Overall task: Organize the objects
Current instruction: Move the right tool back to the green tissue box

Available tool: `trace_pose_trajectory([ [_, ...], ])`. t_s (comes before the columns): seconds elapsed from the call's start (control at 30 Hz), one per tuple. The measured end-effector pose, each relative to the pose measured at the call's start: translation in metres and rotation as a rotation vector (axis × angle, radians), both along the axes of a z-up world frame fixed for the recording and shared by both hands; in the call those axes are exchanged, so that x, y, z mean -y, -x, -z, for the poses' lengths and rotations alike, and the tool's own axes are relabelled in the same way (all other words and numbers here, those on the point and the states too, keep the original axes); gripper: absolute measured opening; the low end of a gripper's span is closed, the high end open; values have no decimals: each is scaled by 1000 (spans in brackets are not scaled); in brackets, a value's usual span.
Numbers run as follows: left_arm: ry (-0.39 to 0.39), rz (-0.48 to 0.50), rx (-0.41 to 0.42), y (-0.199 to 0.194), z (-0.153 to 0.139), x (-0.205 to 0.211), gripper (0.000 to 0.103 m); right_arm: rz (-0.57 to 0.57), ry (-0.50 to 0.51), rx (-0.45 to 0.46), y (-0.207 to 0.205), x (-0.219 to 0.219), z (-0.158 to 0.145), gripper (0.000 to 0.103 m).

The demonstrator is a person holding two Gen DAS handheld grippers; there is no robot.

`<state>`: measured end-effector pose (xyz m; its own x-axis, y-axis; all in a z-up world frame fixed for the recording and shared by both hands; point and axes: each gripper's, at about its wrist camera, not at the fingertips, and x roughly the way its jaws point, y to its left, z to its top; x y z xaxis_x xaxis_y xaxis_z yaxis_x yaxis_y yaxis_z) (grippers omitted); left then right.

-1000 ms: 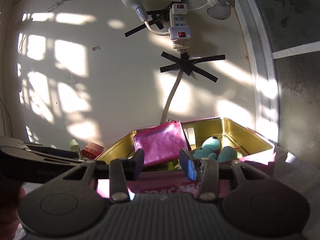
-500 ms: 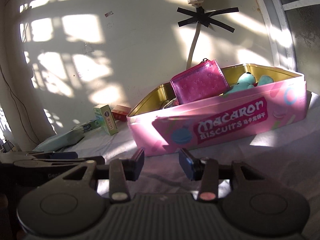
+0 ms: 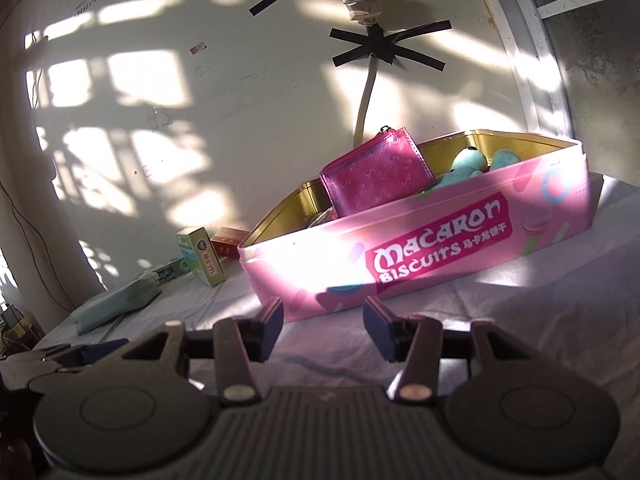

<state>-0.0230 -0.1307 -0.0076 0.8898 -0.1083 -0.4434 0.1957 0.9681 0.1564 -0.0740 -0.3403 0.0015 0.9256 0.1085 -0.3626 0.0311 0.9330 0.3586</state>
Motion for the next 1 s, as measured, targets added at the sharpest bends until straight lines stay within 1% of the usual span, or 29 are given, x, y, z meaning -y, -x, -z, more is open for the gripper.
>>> trace_pose_trajectory([
  [0.07,-12,8,15,2,-1,2,76,2,0,1,0,0,0,46],
  [0.27,18,3,1,-1,-1,-3,76,6,0,6,1,-1,0,48],
  [0.77,47,4,-16,-2,0,-7,76,13,23,5,2,-4,0,51],
  [0.87,62,6,-33,-4,-1,-10,77,13,42,-11,0,-6,-1,51],
  [1.0,94,13,-97,-12,0,-22,78,-10,99,-26,-4,-15,-3,51],
])
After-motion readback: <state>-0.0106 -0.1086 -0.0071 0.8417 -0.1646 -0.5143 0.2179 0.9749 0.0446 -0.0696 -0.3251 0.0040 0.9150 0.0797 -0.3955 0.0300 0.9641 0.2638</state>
